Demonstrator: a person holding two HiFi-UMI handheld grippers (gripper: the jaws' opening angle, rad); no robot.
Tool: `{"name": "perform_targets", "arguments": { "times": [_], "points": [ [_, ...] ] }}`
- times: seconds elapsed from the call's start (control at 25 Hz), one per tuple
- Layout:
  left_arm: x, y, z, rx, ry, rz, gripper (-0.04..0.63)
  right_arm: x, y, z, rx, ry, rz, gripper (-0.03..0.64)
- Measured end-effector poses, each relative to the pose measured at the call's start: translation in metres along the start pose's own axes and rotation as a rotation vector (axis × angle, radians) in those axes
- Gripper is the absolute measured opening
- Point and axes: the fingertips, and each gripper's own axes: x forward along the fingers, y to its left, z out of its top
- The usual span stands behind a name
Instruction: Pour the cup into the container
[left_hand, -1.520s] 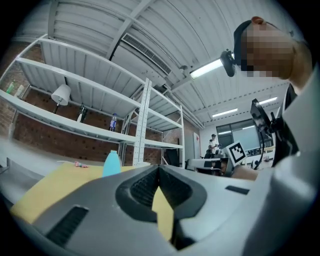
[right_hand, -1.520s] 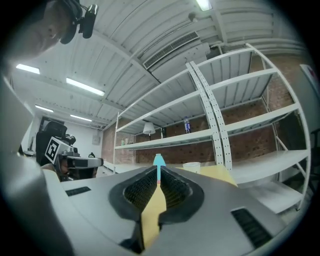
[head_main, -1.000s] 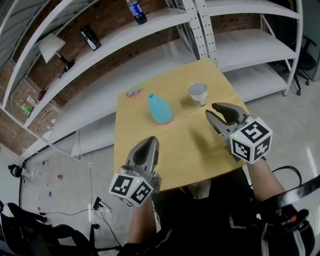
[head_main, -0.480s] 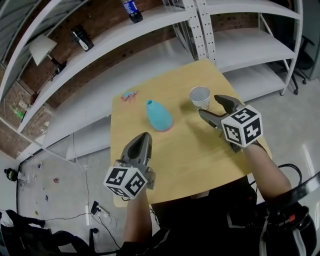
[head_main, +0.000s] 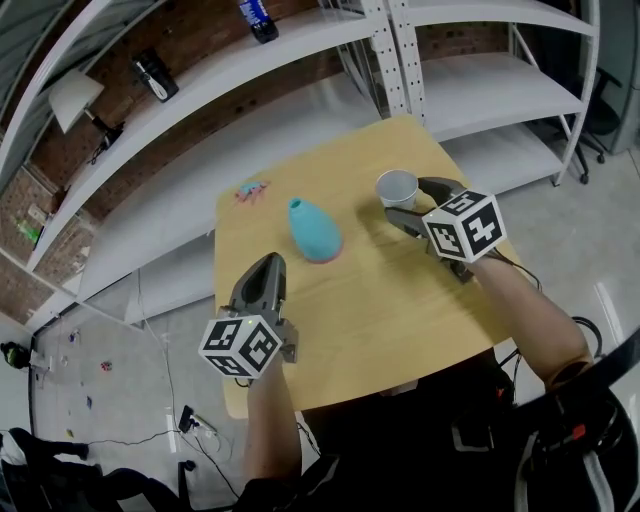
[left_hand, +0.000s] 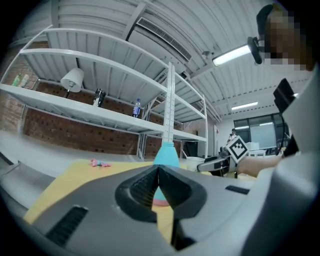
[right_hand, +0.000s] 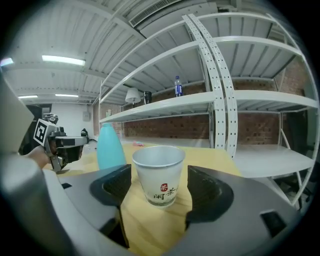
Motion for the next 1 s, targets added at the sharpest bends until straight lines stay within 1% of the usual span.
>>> {"name": "perform_targets", "arguments": {
  "times": [0.12,0.44,0.64,0.88,1.0],
  "points": [
    [0.002,0.004,0.001,-0.014,-0.013,0.003,-0.001,0.005,0.0,0.004,-0.011,0.003,0.005,0.334],
    [0.006,-0.002,-0.006,-0.013,-0.008,-0.022,-0.001,0.016,-0.002,0.0,-0.004,0.018,0.001,0.334],
    [0.006,-0.004,-0.004,-0.006,-0.013,-0.028,-0.002,0.016,0.0,0.002,0.003,0.008,0.024,0.328],
    [0.009,-0.006,-0.008,0.002,-0.002,-0.034,-0.002,0.009,0.012,0.017,-0.042,-0.028,0.052,0.316],
    [0.009,-0.007,-0.01,0.021,0.007,-0.04,-0.002,0.008,0.026,0.036,-0.101,-0.047,0.081,0.316]
  ]
}}
